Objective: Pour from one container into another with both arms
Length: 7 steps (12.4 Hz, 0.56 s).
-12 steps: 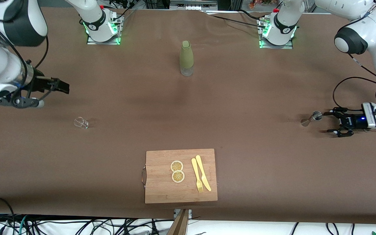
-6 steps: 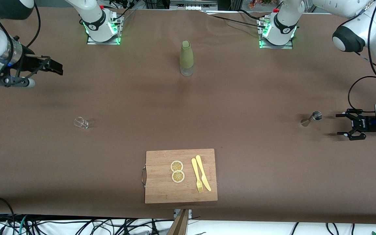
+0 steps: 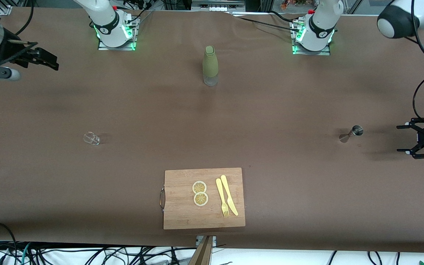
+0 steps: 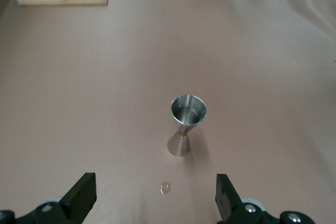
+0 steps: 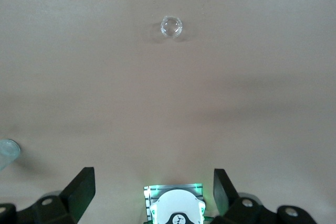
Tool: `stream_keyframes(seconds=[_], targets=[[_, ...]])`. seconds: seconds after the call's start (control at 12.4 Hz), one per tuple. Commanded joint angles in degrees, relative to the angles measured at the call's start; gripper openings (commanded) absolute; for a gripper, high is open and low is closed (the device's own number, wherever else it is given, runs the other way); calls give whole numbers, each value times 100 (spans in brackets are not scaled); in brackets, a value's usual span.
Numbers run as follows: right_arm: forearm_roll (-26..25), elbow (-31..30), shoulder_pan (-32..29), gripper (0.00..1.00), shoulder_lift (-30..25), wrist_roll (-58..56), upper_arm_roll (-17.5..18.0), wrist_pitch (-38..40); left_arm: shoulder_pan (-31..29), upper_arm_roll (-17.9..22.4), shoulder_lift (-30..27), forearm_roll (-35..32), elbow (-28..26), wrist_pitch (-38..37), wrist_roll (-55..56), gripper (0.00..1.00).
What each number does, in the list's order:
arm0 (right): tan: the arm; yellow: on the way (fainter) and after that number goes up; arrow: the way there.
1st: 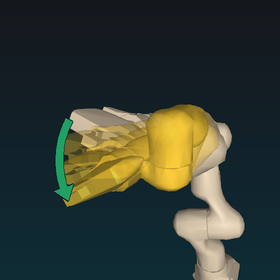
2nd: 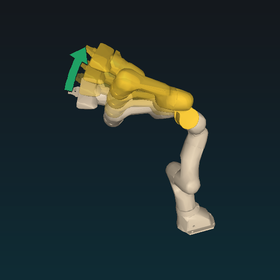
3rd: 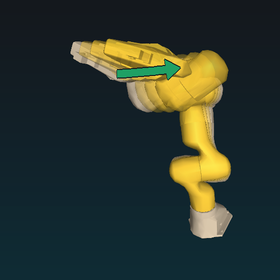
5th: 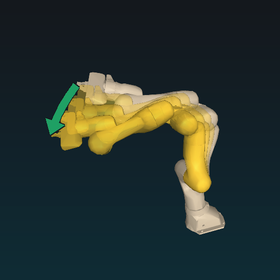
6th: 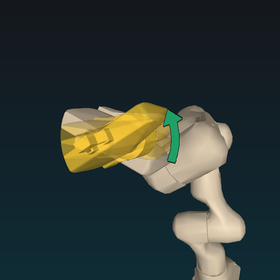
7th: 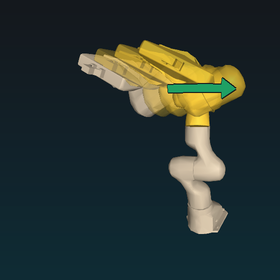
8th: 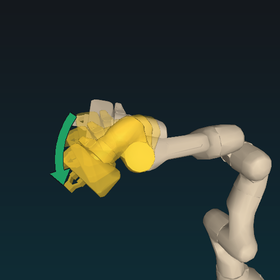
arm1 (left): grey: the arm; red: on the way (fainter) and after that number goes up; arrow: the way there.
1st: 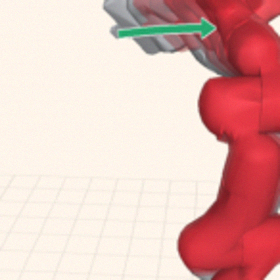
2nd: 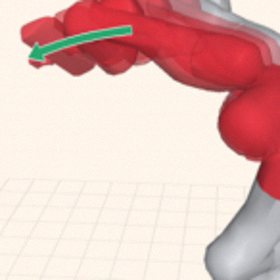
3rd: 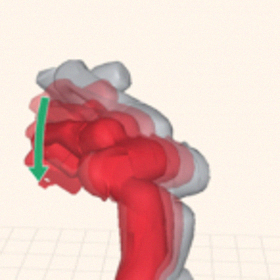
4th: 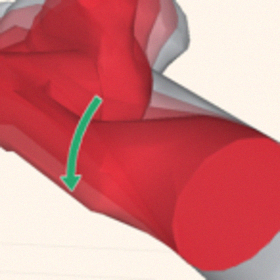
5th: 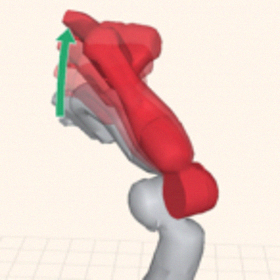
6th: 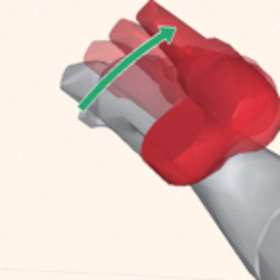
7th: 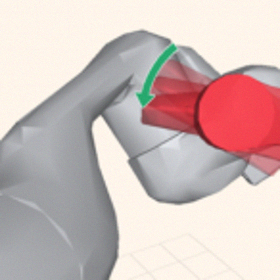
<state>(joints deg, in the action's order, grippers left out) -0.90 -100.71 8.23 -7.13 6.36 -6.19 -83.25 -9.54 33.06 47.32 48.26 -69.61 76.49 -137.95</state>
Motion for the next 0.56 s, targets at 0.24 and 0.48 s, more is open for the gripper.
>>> stream_keyframes(seconds=[0.24,0.48], targets=[[2,51,-428,100,1,-241,12,-419,1242,17,-2154,-1072,-2317,1402,1278,100],[-16,86,-428,100,19,-275,-14,-455,1831,8,-2858,-1643,-3004,2122,2226,100]])
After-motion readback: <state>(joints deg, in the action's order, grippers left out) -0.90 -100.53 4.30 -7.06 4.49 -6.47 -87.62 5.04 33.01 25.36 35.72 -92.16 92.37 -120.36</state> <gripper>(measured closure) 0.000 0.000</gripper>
